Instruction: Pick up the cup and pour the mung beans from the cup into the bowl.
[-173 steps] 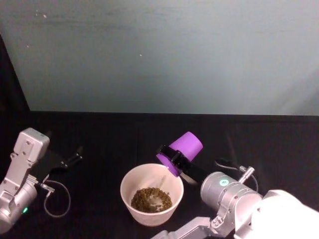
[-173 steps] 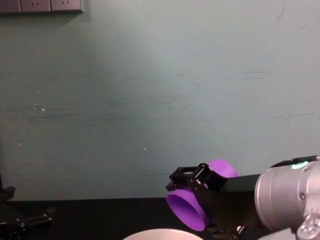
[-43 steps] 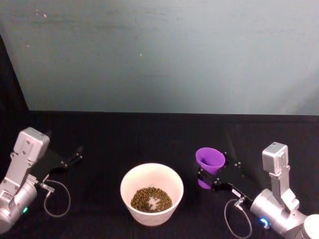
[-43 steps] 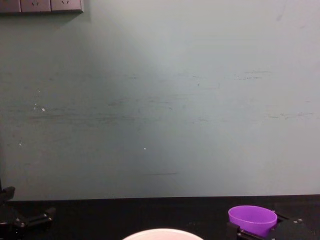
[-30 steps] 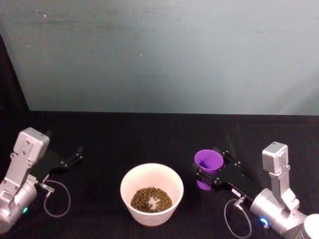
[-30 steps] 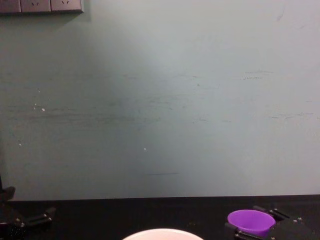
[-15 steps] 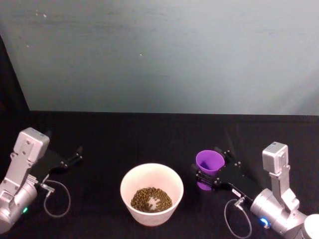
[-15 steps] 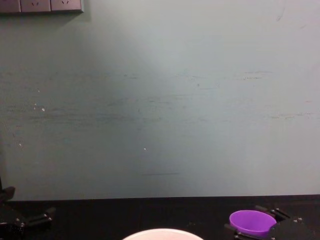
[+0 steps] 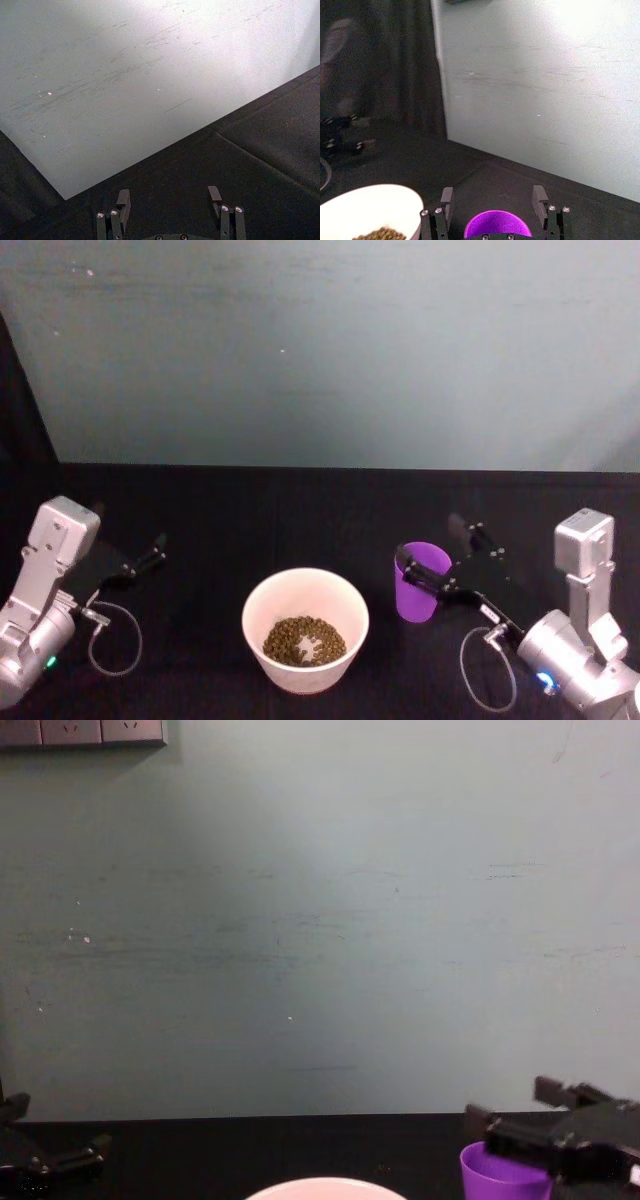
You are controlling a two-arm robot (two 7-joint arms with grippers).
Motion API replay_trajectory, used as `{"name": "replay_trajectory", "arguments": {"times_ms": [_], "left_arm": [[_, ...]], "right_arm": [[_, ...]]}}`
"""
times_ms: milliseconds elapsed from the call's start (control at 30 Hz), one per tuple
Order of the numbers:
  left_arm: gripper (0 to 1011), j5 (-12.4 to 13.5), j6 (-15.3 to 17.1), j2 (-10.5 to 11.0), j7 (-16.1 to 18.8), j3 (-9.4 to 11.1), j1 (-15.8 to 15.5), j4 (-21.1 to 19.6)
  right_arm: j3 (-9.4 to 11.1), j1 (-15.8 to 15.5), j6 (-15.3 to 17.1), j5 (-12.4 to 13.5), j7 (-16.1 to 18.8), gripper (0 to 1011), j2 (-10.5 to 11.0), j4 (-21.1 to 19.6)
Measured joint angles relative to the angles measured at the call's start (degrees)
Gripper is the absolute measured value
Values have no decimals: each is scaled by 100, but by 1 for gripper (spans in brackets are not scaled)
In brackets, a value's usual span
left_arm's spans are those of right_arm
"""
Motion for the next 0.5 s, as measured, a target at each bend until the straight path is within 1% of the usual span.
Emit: {"name": "replay_trajectory", "arguments": {"times_ms": [67,100,133,167,200,233,300,333,433,467,500], "left_arm": [[1003,0,0,0,0,0,0,0],[1003,0,0,0,0,0,0,0],[1004,0,0,0,0,0,0,0],[1003,0,0,0,0,0,0,0],[1003,0,0,0,0,0,0,0],[1003,0,0,0,0,0,0,0],[1003,0,0,0,0,0,0,0],[1003,0,0,0,0,0,0,0],[1004,0,0,0,0,0,0,0],[1004,0,0,0,0,0,0,0],[1003,0,0,0,0,0,0,0]], "right_arm": [[90,-133,94,2,-168,1003,-11,-205],[170,-250,164,2,-318,1003,-29,-363],[170,-250,164,2,-318,1003,-29,-363],[260,-383,218,0,-474,1002,-51,-539],[312,-455,237,-2,-562,1003,-63,-625],[420,-597,251,-18,-707,1003,-88,-780],[523,-742,246,-63,-865,1003,-113,-919],[625,-881,226,-136,-1031,1003,-141,-1049],[769,-1074,196,-286,-1340,1003,-209,-1206],[862,-1179,182,-391,-1547,1003,-262,-1286],[904,-1229,170,-445,-1636,1003,-289,-1323]]}}
